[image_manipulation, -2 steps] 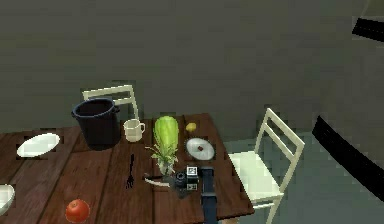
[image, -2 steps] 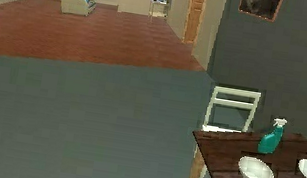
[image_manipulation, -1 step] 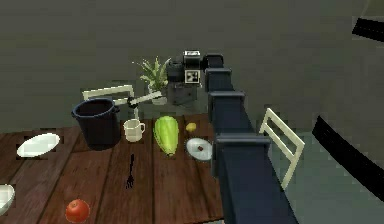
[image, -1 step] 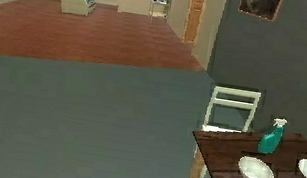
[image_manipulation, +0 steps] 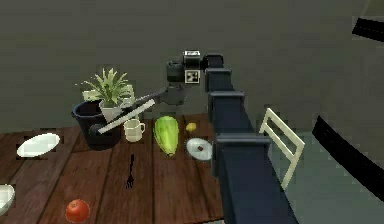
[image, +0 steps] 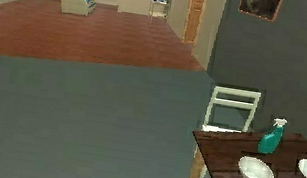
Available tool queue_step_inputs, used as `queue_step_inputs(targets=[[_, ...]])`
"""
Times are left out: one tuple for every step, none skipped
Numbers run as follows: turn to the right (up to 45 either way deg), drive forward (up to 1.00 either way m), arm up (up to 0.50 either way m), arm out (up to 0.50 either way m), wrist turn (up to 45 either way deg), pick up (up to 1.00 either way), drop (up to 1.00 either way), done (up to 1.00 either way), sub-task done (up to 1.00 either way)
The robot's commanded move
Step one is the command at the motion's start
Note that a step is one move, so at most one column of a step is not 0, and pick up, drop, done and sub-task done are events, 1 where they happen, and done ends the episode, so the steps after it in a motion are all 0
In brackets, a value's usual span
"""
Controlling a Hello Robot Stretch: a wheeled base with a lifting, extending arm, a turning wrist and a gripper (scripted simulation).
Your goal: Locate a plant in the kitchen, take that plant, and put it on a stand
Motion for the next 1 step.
queue_step_inputs(targets=[[0.0, 0.0, 0.0, 0.0, -45.0, 0.0, 0.0, 0.0, 0.0]])
